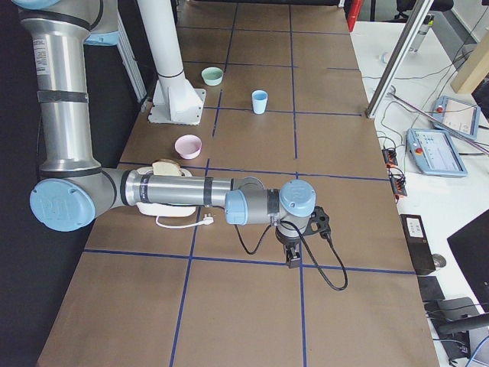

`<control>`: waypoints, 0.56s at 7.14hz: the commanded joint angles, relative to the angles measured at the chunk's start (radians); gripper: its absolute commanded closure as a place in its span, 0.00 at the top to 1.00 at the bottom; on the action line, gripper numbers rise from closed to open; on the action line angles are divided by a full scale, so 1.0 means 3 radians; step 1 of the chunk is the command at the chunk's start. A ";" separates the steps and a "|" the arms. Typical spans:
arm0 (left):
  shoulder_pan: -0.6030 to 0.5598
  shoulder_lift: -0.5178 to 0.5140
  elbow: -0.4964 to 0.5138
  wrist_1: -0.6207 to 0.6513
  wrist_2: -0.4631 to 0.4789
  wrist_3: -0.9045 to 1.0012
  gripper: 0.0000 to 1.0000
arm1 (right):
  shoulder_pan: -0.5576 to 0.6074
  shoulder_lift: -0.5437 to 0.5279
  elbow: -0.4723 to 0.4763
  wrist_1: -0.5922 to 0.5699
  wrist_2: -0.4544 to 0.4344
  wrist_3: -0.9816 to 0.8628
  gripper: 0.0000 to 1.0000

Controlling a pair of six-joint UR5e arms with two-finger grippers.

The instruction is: Stack blue cups with both arms

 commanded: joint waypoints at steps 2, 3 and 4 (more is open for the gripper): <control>-0.0075 -0.0025 0.0075 0.0101 0.0095 0.0225 1.00 | -0.0009 -0.0006 -0.0003 0.0005 0.0014 0.0007 1.00; -0.0070 -0.0036 0.0050 0.0112 0.0084 0.0204 1.00 | -0.0009 -0.0001 0.0022 -0.0015 0.0035 0.0012 1.00; -0.0070 -0.0066 0.0029 0.0178 0.0089 0.0169 1.00 | -0.0009 -0.0001 0.0022 -0.0015 0.0055 0.0012 1.00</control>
